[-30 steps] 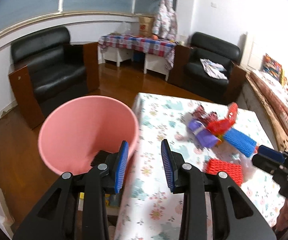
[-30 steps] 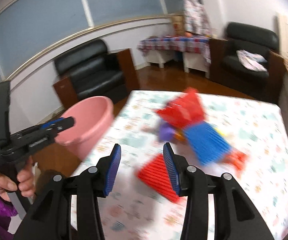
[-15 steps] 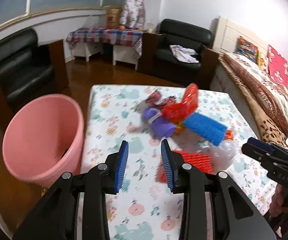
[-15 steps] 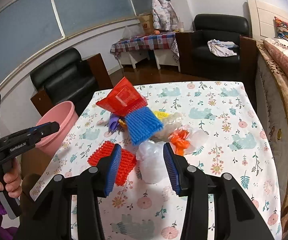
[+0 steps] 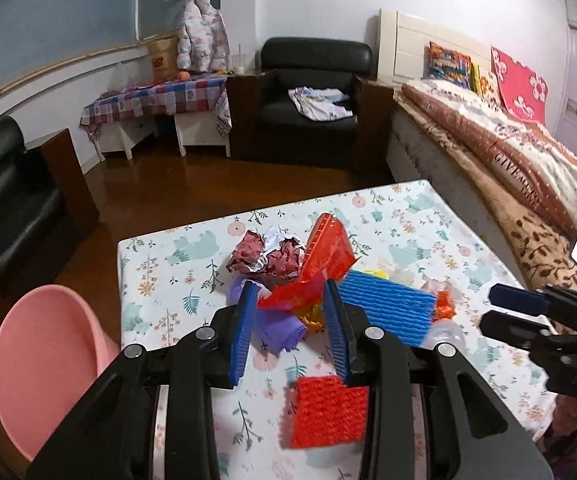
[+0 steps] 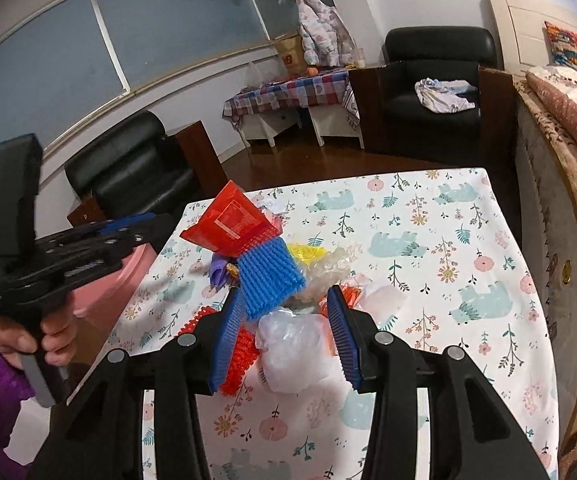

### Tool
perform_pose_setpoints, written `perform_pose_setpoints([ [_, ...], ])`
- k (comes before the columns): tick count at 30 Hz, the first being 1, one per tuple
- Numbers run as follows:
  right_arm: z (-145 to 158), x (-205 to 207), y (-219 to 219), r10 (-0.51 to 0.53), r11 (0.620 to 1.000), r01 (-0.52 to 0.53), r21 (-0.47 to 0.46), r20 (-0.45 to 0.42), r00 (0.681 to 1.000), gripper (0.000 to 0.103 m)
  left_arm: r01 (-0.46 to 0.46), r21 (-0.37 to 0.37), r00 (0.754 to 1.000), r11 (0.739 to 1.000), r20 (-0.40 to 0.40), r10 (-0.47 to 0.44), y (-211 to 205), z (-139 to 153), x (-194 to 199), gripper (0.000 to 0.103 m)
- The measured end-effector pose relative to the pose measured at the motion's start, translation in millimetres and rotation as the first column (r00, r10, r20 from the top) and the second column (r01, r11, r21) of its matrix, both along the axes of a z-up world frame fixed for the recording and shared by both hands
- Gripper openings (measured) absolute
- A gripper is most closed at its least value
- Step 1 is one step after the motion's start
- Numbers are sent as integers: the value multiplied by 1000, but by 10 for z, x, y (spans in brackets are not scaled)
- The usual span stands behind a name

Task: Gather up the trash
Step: 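Move both grippers back over the remaining trash on the table, then grasp the red snack bag with the left gripper while the right gripper grasps the blue mesh net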

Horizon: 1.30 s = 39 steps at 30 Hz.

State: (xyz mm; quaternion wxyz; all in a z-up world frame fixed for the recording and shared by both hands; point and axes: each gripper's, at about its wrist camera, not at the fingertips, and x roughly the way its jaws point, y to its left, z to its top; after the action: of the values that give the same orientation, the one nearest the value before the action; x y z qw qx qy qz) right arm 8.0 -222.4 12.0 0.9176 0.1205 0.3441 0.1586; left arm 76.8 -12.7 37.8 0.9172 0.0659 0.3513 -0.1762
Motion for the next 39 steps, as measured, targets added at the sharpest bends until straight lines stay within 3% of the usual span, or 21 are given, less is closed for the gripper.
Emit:
perform_pose_setpoints([
  [13, -16, 244, 6, 41, 998, -40, 55, -13, 999, 44, 34, 4, 999, 999, -43, -33, -190, -251, 349, 33],
  [15, -10, 303, 40, 52, 997, -51, 51, -17, 999, 44, 31, -21, 998, 999, -54, -32, -168, -261, 344, 16],
  [17, -31, 365, 74, 55, 998, -54, 42, -26, 998, 44, 29, -30, 998, 999, -51, -30, -152, -256, 312, 10],
  [29, -298, 716, 249, 61, 998, -59, 23, -118, 991, 43, 15, -144, 1000, 990, -23, -19, 70, -5, -81, 7],
  [31, -332, 730, 274, 60, 998, -58, 16, -126, 990, 37, 7, -148, 1000, 989, -16, -10, 107, 28, -149, 7],
  [33, -360, 728, 310, 65, 998, -65, 1, -143, 988, 20, 1, -150, 1000, 989, -10, -3, 125, 49, -197, 7],
  [35, -379, 699, 333, 72, 997, -75, -14, -152, 986, 11, -5, -156, 1000, 988, -6, 4, 161, 68, -249, 7],
  [39, -343, 563, 337, 66, 997, -69, -24, -137, 988, 6, -16, -170, 1000, 985, -3, 16, 215, 89, -328, 7],
])
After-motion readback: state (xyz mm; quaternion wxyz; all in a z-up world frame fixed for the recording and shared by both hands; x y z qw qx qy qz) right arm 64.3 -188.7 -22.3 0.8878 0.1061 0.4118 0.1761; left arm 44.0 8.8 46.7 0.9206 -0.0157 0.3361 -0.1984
